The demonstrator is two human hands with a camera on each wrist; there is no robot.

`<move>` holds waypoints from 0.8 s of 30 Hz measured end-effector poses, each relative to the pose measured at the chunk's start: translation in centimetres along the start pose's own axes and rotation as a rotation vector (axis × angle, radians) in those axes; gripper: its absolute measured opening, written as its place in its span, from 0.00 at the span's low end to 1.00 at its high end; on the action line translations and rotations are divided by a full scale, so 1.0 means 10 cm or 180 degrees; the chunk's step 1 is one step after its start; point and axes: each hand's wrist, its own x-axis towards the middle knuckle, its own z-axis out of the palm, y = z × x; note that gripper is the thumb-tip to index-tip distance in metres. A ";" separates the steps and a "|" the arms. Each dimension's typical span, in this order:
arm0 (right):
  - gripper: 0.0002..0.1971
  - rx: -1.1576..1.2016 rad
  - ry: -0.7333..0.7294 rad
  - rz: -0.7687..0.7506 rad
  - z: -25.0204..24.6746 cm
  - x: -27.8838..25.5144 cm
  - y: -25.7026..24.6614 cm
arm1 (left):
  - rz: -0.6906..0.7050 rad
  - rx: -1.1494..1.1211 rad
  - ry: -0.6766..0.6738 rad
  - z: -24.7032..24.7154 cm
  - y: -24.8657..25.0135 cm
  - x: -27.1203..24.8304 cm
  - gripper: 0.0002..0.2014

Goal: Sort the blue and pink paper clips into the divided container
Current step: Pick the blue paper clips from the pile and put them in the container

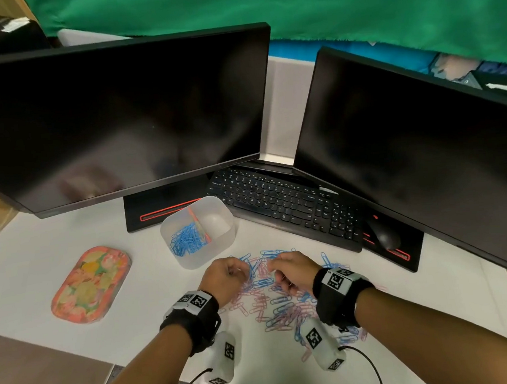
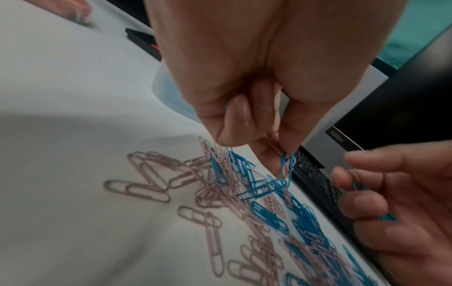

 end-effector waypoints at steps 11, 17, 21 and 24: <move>0.03 0.0470 -0.0029 0.0235 0.06 -0.06 -0.12 | -0.0459 -0.0946 -0.0090 -0.08 0.18 -0.08 0.09; 0.03 0.0921 -0.0154 0.0271 0.22 -0.03 -0.54 | -0.0897 -0.2714 0.0221 -0.27 0.31 -0.10 0.09; 0.04 0.0952 -0.0293 0.0073 0.37 0.03 -0.97 | -0.0862 -0.3499 0.0420 -0.54 0.38 -0.02 0.11; 0.05 0.0880 -0.0397 0.0019 0.50 0.07 -1.25 | -0.0717 -0.3684 0.0662 -0.80 0.45 0.02 0.12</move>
